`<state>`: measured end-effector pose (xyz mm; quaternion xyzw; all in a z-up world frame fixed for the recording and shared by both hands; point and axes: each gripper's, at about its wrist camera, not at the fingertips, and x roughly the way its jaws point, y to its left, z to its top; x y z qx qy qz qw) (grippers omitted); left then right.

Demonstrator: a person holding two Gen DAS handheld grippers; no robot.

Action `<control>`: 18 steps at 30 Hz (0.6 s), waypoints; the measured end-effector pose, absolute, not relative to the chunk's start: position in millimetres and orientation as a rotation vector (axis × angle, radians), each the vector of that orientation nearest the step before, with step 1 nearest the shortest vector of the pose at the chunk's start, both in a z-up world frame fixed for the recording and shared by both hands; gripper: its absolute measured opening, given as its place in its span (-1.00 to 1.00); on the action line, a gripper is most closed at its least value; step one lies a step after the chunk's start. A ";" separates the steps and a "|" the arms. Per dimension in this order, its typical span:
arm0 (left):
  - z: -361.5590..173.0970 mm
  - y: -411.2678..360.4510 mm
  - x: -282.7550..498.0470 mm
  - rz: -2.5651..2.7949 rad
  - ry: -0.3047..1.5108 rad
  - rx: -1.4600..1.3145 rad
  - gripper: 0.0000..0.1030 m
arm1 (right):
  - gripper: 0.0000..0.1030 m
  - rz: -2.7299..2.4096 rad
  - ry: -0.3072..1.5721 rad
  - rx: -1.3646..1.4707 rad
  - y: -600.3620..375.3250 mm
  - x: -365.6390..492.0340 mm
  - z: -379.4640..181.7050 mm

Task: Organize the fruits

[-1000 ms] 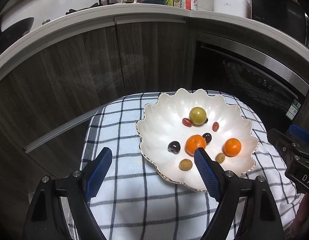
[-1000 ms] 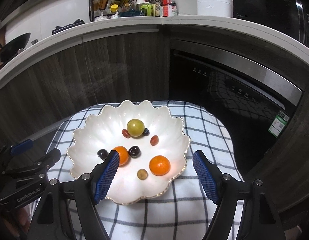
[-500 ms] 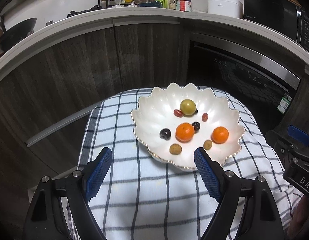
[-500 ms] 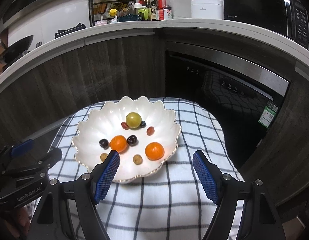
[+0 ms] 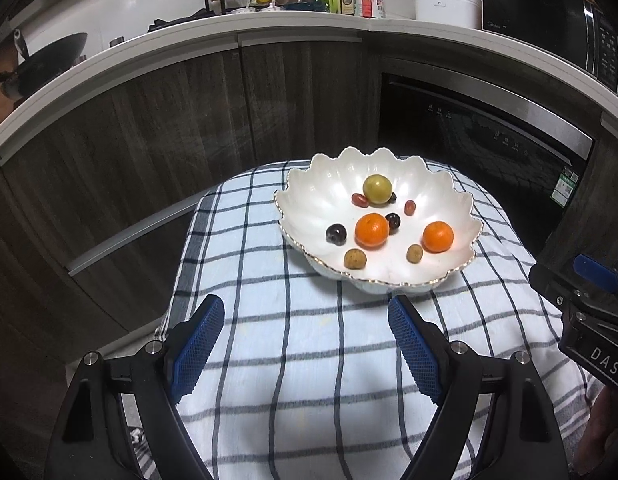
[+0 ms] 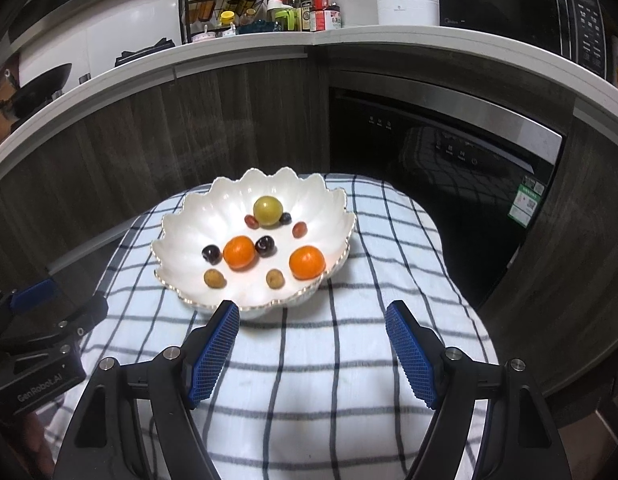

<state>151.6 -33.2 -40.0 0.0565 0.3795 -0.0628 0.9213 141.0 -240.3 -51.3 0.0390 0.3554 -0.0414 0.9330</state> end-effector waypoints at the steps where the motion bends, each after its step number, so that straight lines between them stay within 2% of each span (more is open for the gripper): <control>1: -40.1 -33.0 149.1 -0.126 0.780 0.117 0.64 | 0.49 -0.087 0.730 0.082 -241.0 138.4 -52.4; 18: -54.9 -25.0 89.1 -0.104 0.808 0.126 0.64 | 0.49 -0.129 0.720 0.098 -247.4 89.1 -58.4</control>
